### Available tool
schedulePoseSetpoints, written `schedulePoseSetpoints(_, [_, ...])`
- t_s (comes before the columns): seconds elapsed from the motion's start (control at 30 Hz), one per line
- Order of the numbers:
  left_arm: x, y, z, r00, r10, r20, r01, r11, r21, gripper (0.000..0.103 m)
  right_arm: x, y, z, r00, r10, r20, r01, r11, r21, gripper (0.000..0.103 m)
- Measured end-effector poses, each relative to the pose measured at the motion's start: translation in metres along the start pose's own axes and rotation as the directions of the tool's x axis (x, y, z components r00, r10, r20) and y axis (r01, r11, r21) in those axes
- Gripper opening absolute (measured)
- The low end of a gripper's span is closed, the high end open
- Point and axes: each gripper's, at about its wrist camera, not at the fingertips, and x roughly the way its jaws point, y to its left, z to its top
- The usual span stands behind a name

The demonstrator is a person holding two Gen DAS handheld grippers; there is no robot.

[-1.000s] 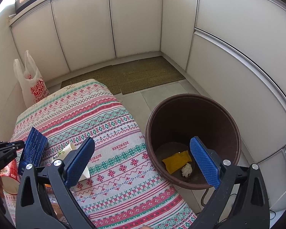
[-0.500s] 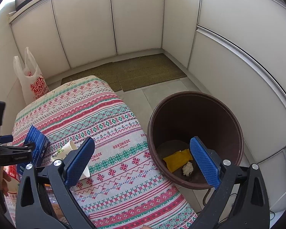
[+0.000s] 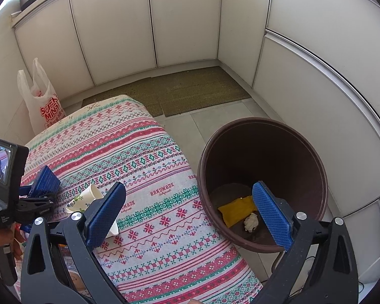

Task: Collect trash
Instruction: 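Return the left tool to the table and grasp the blue toothpaste box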

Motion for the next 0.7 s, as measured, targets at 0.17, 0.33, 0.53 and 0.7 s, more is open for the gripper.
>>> schedulePoseSetpoints(0.17, [-0.012, 0.011, -0.001, 0.998, -0.038, 0.052, 0.040, 0.999, -0.036, 0.038, 0.001, 0.003, -0.001, 1.000, -0.001, -0.005, 0.001, 1.000, -0.006, 0.096])
schedulePoseSetpoints(0.33, [-0.028, 0.017, -0.002, 0.992, -0.044, 0.116, 0.052, 0.996, -0.069, 0.038, -0.001, 0.006, -0.001, 1.000, 0.001, -0.005, -0.001, 1.000, -0.011, 0.096])
schedulePoseSetpoints(0.53, [-0.088, 0.041, -0.015, 0.956, -0.087, 0.281, 0.140, 0.975, -0.171, 0.038, -0.002, 0.017, 0.000, 1.000, 0.003, 0.003, -0.003, 0.999, -0.047, 0.096])
schedulePoseSetpoints(0.7, [-0.153, 0.067, -0.052, 0.881, -0.127, 0.456, 0.268, 0.928, -0.260, 0.038, -0.003, 0.040, 0.001, 0.999, 0.035, 0.000, -0.034, 0.990, -0.139, 0.096])
